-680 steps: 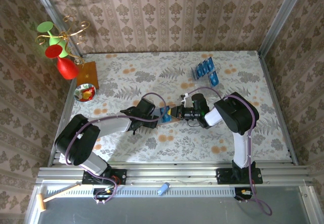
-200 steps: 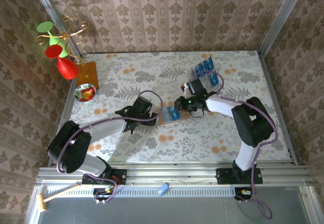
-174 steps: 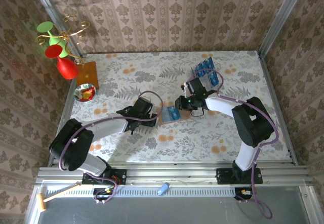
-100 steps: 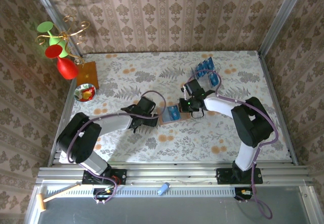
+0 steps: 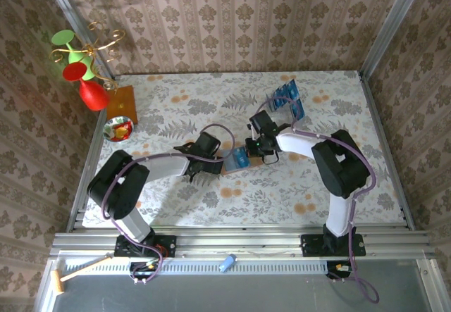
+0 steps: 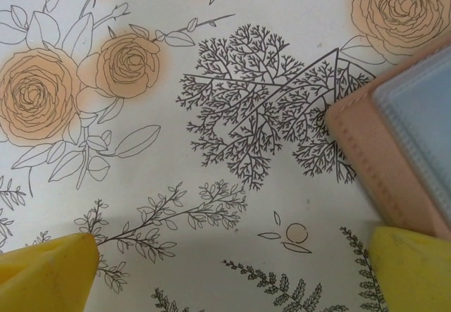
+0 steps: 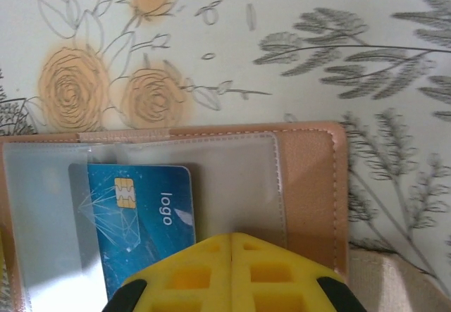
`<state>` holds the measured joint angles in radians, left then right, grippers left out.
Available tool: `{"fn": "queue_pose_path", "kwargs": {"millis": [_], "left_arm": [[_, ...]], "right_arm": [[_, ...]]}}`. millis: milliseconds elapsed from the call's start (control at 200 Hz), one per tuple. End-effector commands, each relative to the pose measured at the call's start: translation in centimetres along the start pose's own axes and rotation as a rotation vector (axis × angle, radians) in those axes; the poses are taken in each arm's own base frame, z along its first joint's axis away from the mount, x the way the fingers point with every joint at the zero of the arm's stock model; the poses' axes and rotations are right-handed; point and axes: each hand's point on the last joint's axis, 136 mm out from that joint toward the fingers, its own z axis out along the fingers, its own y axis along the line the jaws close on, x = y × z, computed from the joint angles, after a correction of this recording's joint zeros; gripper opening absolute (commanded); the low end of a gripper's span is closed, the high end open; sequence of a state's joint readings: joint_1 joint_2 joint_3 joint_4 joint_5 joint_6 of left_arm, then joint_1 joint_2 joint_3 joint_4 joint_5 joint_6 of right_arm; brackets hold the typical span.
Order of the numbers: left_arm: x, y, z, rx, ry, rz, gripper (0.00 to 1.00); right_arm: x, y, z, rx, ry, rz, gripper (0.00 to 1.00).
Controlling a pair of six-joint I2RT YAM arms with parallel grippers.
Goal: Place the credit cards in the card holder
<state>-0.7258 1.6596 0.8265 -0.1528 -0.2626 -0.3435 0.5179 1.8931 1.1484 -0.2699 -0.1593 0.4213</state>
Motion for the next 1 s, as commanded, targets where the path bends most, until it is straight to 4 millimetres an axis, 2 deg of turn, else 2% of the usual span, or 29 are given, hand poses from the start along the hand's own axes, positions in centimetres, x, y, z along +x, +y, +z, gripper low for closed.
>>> {"fn": "queue_pose_path", "kwargs": {"millis": [0,500,995], "left_arm": [[-0.4,-0.2,0.4,-0.002,0.002,0.005,1.00],[-0.3,-0.5,0.7,0.017,-0.001,0.009,1.00],[-0.3,-0.6,0.8,0.029,-0.006,0.006,1.00]], "right_arm": [[0.9,0.6,0.8,0.012,0.042,-0.023,0.02],[1.3,4.1,0.9,-0.053,0.034,-0.023,0.02],[0.9,5.7,1.7,-0.141,0.040,0.032,0.03]]}}
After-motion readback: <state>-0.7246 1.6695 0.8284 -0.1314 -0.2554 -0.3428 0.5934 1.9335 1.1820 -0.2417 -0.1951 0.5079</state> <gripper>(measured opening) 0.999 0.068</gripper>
